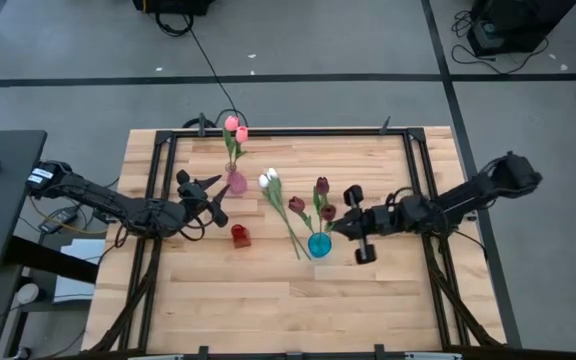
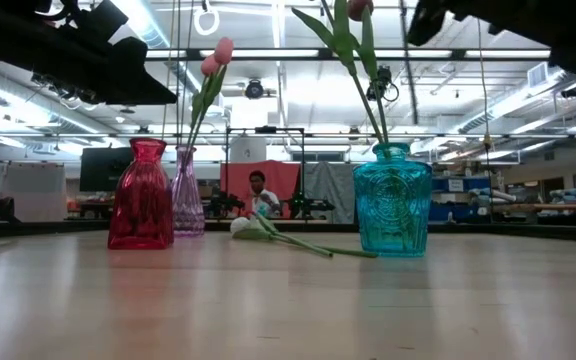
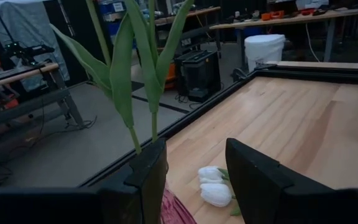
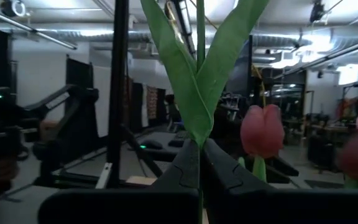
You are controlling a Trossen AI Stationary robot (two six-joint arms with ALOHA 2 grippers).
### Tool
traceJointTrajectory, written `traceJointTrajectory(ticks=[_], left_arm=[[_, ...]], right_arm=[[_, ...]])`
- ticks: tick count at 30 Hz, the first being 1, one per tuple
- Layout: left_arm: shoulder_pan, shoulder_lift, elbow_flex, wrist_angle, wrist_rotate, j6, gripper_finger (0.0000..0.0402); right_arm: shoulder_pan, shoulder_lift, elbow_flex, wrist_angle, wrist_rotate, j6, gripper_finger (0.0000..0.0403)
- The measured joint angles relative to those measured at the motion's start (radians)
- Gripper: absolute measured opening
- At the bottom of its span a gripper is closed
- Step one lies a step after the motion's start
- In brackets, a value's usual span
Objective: Sort flowers into vase by color
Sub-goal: Put the red flower into the blue vase, then put the left white flower into the red vase
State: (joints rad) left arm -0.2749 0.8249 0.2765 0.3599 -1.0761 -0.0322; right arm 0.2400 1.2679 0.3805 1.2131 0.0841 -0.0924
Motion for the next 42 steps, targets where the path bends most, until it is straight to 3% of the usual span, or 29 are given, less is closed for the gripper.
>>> traceJointTrajectory(ticks=[9, 22, 26, 31, 35, 40, 42], left_arm=[[-0.002, 0.000, 0.000, -0.014, 0.007, 0.001, 0.0170], [-0.009, 0.000, 0.000, -0.019, 0.007, 0.001, 0.0170], [-0.009, 0.000, 0.000, -0.018, 0.007, 0.001, 0.0170], [-0.009, 0.000, 0.000, -0.013, 0.007, -0.002, 0.0170], [-0.009, 0.000, 0.000, -0.011, 0.018, -0.045, 0.0170], [-0.010, 0.000, 0.003, 0.074, 0.158, -0.118, 0.0170], [-0.010, 0.000, 0.032, 0.117, 0.276, -0.130, 0.0170]], right_arm=[[0.032, 0.240, 0.063, 0.192, 0.111, -0.064, 0.0008], [0.034, 0.256, 0.002, 0.178, 0.145, -0.037, 0.0010], [0.034, 0.240, -0.055, 0.160, 0.162, 0.025, 0.0029], [0.023, 0.140, -0.106, -0.044, 0.245, 0.159, 0.0090], [0.008, 0.066, -0.106, -0.194, 0.216, 0.191, 0.0145], [-0.005, -0.068, -0.106, -0.425, 0.185, 0.147, 0.0199], [-0.012, -0.140, -0.106, -0.548, 0.197, 0.130, 0.0212]])
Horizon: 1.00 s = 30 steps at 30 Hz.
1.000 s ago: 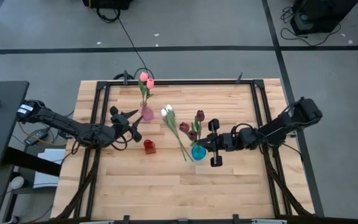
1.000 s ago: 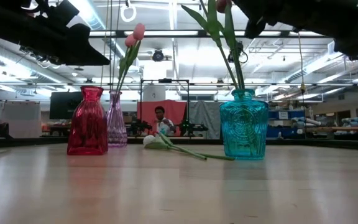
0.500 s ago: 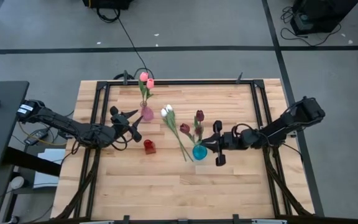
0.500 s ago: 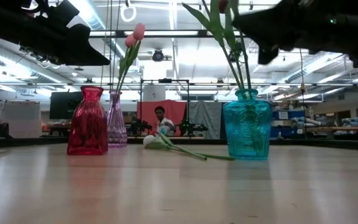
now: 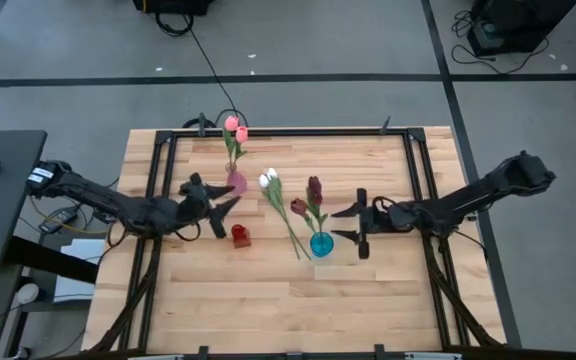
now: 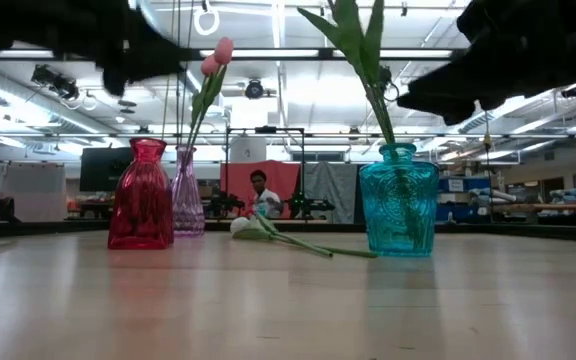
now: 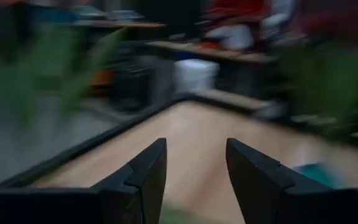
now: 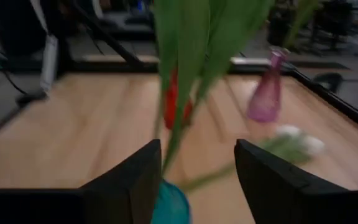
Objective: Sort flowers into vase by color
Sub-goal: Put the left white flower into the red vase
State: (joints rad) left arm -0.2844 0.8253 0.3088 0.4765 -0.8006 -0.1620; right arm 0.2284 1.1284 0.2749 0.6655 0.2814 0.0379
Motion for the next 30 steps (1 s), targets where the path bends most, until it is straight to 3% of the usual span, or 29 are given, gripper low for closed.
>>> traceJointTrajectory(ticks=[3, 8, 13, 19, 22, 26, 30], left_arm=[[-0.001, 0.022, 0.081, -0.036, 0.123, -0.009, 0.0170], [-0.005, 0.200, 0.269, -0.312, 0.161, -0.119, 0.0170], [-0.003, 0.411, 0.453, -0.414, 0.149, -0.262, 0.0170], [0.054, 0.539, 0.546, -0.527, 0.034, -0.445, 0.0170], [0.111, 0.594, 0.567, -0.528, 0.134, -0.530, 0.0170], [0.169, 0.690, 0.624, -0.541, 0.291, -0.602, 0.0167], [0.210, 0.776, 0.694, -0.656, 0.328, -0.674, 0.0162]], right_arm=[[-0.014, -0.115, 0.000, -0.180, 0.041, -0.012, 0.0221], [-0.057, -0.293, 0.000, -0.381, 0.106, -0.063, 0.0215], [-0.129, -0.414, 0.000, -0.354, 0.229, -0.178, 0.0203], [-0.221, -0.485, 0.000, -0.291, 0.404, -0.305, 0.0199], [-0.267, -0.492, 0.000, -0.273, 0.364, -0.329, 0.0199], [-0.328, -0.493, 0.000, -0.243, 0.188, -0.336, 0.0198], [-0.378, -0.497, -0.040, -0.175, 0.114, -0.324, 0.0197]])
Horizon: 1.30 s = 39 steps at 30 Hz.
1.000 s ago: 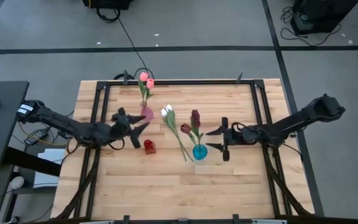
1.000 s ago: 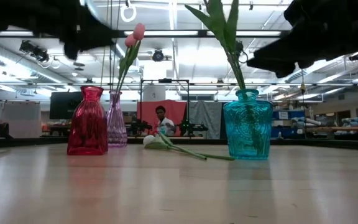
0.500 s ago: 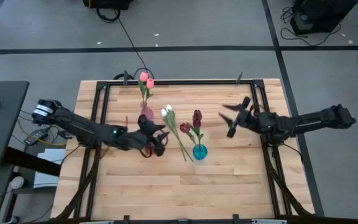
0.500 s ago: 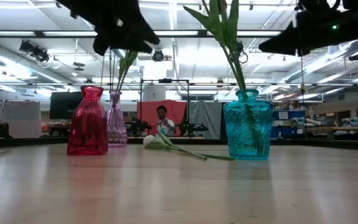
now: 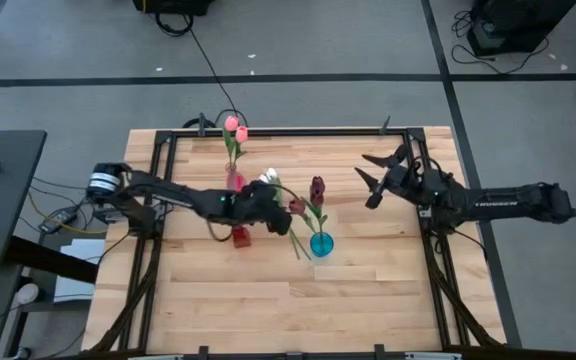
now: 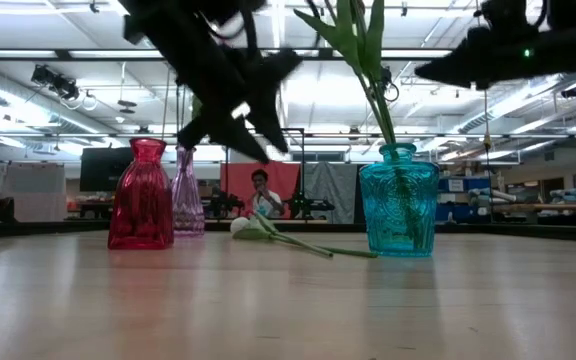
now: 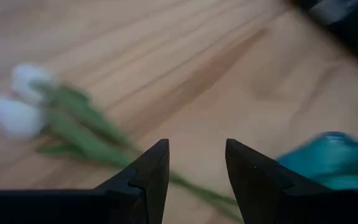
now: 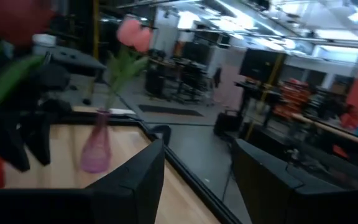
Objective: Sort flowers into vase by color
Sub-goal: Put the left white flower into the red vase
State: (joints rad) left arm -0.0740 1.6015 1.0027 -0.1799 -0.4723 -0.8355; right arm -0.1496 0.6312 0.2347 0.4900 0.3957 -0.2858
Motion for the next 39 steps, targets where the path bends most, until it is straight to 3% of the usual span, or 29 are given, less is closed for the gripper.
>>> traceJointTrajectory(ticks=[8, 16, 23, 39], left_arm=[[0.048, 0.172, 0.152, -0.126, 0.108, -0.085, 0.0161], [0.104, 0.308, 0.284, -0.433, 0.114, -0.148, 0.0161], [0.149, 0.340, 0.286, -0.421, 0.189, -0.199, 0.0161], [0.150, 0.397, 0.288, -0.419, 0.158, -0.295, 0.0160]], right_arm=[[-0.070, -0.012, -0.169, 0.314, 0.073, -0.012, 0.0197], [-0.076, -0.010, -0.184, 0.347, 0.026, -0.074, 0.0197], [-0.077, -0.010, -0.184, 0.349, 0.022, -0.092, 0.0197], [-0.077, -0.010, -0.184, 0.349, -0.005, -0.099, 0.0193]])
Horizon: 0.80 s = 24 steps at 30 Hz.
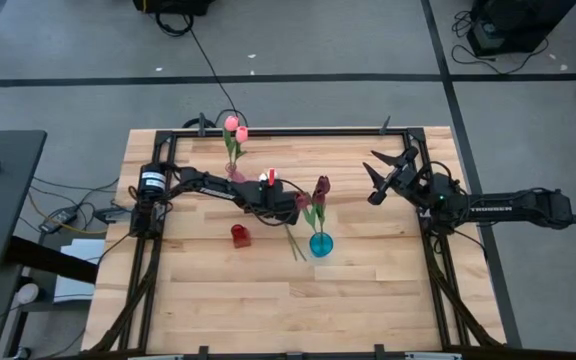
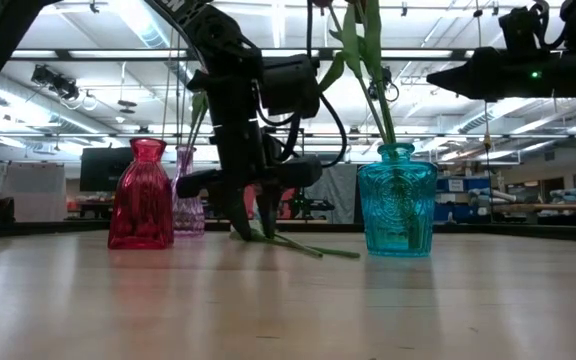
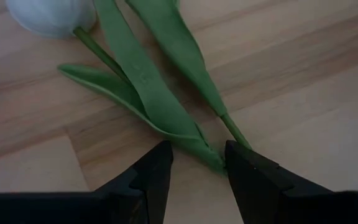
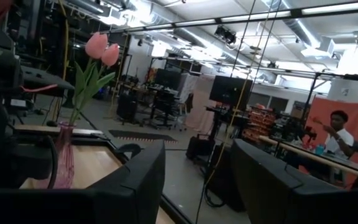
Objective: Sort flowers into vase by color
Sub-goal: Put the left white flower into the red vase
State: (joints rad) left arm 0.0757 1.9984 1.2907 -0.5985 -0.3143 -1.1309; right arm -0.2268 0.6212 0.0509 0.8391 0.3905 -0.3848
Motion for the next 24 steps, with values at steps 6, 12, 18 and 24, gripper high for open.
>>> traceJointTrajectory(ticks=[6, 12, 18, 24], left_arm=[[0.002, 0.001, 0.000, -0.023, 0.022, 0.000, 0.0128], [0.002, 0.001, 0.000, -0.056, 0.048, 0.004, 0.0033], [-0.008, -0.015, -0.002, -0.057, 0.043, 0.080, 0.0012], [-0.014, -0.117, -0.007, -0.087, 0.032, 0.134, 0.0004]], right_arm=[[0.000, 0.000, 0.000, -0.002, 0.000, 0.000, 0.0189], [0.001, 0.000, 0.000, -0.002, 0.000, 0.017, 0.0182], [0.001, 0.000, 0.000, -0.009, 0.000, 0.024, 0.0174], [0.001, 0.000, 0.000, -0.018, 0.000, 0.026, 0.0170]])
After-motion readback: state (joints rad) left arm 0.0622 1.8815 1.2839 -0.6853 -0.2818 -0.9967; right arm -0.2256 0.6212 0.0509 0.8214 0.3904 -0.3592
